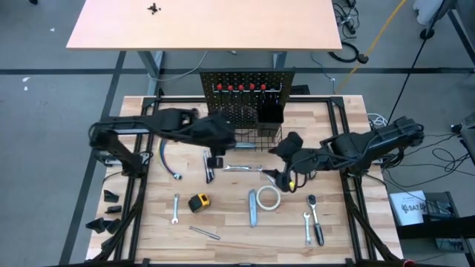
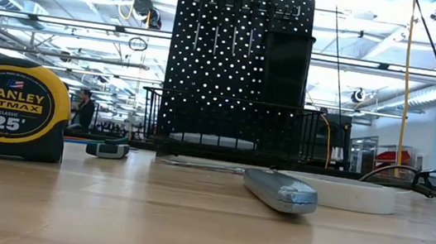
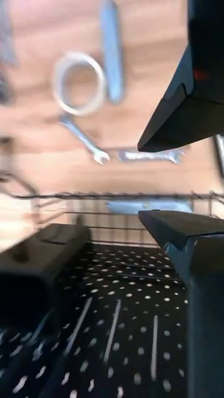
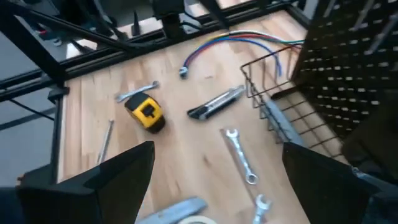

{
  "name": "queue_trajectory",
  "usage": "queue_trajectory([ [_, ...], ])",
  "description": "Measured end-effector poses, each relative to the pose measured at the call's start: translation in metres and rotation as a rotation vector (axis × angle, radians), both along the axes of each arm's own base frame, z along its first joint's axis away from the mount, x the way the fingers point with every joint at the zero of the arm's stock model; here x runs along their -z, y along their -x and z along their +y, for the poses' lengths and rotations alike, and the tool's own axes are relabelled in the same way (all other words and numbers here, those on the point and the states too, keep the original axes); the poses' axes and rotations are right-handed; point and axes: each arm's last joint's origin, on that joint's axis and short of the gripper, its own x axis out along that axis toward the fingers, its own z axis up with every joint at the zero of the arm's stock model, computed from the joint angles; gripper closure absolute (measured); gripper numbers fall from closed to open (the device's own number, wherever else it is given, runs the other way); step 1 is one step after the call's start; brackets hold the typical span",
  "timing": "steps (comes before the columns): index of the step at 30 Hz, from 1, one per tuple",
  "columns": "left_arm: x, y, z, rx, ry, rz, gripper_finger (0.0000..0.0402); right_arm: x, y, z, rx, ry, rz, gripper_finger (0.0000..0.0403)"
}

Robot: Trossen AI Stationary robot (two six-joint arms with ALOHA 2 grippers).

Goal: Hang tools onto peg board
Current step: Put the silver utility knife into the pegboard basket

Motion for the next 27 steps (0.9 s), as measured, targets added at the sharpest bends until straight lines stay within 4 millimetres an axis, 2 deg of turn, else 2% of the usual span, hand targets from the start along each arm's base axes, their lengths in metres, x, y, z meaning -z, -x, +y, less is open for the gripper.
queue_trajectory([
  [7, -0.044, 0.049, -0.021, -0.030, 0.031, -0.201, 0.0254, 0.027, -0.033, 0.014, -0.064, -0.101, 0.046, 0.0055],
  [11, -0.050, 0.078, -0.031, -0.055, 0.045, -0.272, 0.0260, 0.042, -0.047, 0.020, -0.043, -0.189, 0.070, 0.0055],
  [14, -0.042, 0.096, -0.037, -0.075, 0.061, -0.301, 0.0261, 0.049, -0.052, 0.024, -0.004, -0.270, 0.086, 0.0055],
  [19, -0.013, 0.116, -0.044, -0.069, 0.129, -0.387, 0.0261, 0.068, -0.061, 0.039, 0.077, -0.404, 0.134, 0.0055],
  [27, 0.036, 0.124, -0.047, -0.055, 0.195, -0.497, 0.0261, 0.118, -0.078, 0.068, 0.206, -0.612, 0.297, 0.0055],
])
